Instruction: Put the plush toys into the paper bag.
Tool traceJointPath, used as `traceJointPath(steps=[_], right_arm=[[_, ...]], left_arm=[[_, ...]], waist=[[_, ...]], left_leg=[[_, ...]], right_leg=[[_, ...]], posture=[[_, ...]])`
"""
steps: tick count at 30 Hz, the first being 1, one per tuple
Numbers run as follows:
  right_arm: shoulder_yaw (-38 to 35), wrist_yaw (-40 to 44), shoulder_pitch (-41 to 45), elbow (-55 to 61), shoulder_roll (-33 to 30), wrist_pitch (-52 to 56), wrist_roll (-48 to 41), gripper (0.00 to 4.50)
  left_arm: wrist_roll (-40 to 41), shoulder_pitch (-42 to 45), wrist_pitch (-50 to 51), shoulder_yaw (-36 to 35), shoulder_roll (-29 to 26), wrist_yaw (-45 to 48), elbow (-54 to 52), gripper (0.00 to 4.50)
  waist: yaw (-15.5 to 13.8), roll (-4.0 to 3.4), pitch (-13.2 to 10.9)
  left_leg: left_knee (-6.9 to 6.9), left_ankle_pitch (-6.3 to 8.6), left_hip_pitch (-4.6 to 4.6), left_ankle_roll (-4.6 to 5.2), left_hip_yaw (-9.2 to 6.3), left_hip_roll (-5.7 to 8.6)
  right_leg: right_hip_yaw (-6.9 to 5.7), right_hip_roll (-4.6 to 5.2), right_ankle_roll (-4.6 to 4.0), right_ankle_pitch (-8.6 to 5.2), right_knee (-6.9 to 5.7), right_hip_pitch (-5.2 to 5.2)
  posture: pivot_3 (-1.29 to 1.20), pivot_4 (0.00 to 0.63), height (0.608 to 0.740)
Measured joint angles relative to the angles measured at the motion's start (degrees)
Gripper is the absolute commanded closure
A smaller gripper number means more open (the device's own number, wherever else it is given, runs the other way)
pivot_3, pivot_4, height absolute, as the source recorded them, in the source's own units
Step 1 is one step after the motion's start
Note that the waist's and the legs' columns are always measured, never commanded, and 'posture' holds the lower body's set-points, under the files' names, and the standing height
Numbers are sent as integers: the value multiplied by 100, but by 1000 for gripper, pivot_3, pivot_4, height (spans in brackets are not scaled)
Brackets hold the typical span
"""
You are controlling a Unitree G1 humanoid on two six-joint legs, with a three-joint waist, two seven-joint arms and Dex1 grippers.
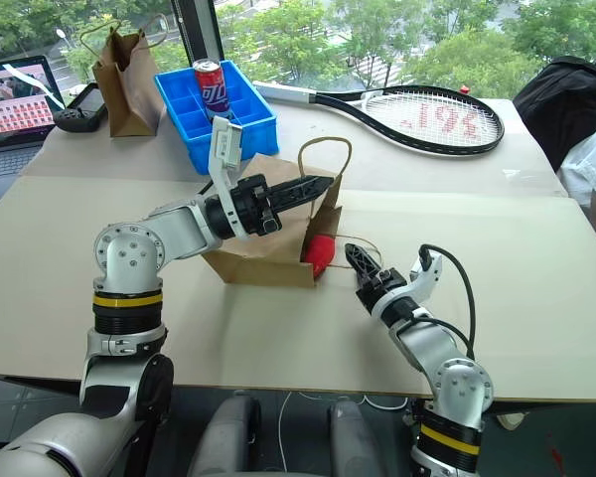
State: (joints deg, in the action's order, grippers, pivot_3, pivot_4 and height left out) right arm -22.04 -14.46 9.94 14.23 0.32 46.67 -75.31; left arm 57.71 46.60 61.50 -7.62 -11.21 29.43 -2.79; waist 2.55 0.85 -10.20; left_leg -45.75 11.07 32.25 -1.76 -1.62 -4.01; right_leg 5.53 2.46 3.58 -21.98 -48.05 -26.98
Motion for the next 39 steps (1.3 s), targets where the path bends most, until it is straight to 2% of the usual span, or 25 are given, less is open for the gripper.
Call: traceJointPath(steps=[4, 7, 10, 14, 17, 22, 26, 32, 36, 39], right_arm=[[88, 405, 58, 63, -4, -342, 122, 3393], [247, 893, 246, 352, -266, -543, 367, 4408], [391, 1148, 571, 726, -505, -621, 446, 4459], [968, 1469, 1445, 1153, -994, -595, 673, 4459], [1233, 1645, 1933, 1246, -1338, -547, 850, 4459], [1571, 1950, 2294, 1309, -1754, -473, 1065, 4459], [1659, 2082, 2860, 1325, -2080, -470, 1307, 4459], [1631, 2161, 3269, 1334, -2419, -381, 1366, 4459], [1613, 2044, 3000, 1391, -2587, -86, 1168, 4459], [1618, 1895, 2431, 1482, -2729, 210, 1031, 4459]], left_arm=[[-3, 0, -12, -7, -67, 2, 0, 4500], [-76, 0, -119, -23, -157, 2, 1, 4500], [-226, 14, -267, -40, -263, 9, 35, 4500], [-972, 619, -1001, -71, -1263, 623, 1096, 4500], [-1309, 965, -1408, -175, -1645, 989, 1569, 4500], [-1563, 991, -1602, -138, -1517, 1209, 1833, 4500], [-1611, 1107, -1718, -134, -1251, 1171, 1846, 4500], [-1612, 1329, -1761, -202, -1228, 1129, 1810, 4500], [-1569, 1250, -1632, -227, -1262, 1161, 1532, 4500], [-1506, 744, -1405, -89, -1430, 1385, 1033, 4500]], waist=[[0, 0, 0], [0, -4, -3], [26, -6, -4], [43, -10, -8], [-18, -10, -8], [-144, -7, -13], [-144, -4, -18], [-123, -4, -18], [-120, -3, -18], [-114, -3, -18]], left_leg=[[0, 0, 4, 0, 1, 0], [1, 0, 11, 0, 1, 1], [5, 0, 10, 0, 0, 0], [19, -4, 6, 0, -1, -1], [30, -4, 9, 0, 1, 1], [45, -5, 30, -1, -1, 4], [47, -7, 30, -2, -4, 3], [56, -8, 23, -2, -5, 4], [59, -9, 23, -1, -5, 4], [65, -10, 18, -2, -4, 4]], right_leg=[[1, 0, 0, 0, 0, -2], [2, 1, 1, 0, 0, -8], [3, -1, 0, 0, -1, -11], [1, -6, -3, 0, -4, -20], [-1, 0, -3, -2, 11, -15], [-4, 4, -2, -1, 31, -21], [-7, 2, -3, 0, 27, -24], [-6, 2, -3, 0, 27, -23], [-6, 3, -4, 0, 27, -20], [-5, 4, -4, 0, 27, -18]], posture=[[0, 150, 658], [0, 150, 658], [0, 150, 658], [0, 150, 658], [0, 150, 658], [0, 150, 658], [0, 150, 658], [0, 150, 658], [0, 150, 658], [0, 150, 658]])
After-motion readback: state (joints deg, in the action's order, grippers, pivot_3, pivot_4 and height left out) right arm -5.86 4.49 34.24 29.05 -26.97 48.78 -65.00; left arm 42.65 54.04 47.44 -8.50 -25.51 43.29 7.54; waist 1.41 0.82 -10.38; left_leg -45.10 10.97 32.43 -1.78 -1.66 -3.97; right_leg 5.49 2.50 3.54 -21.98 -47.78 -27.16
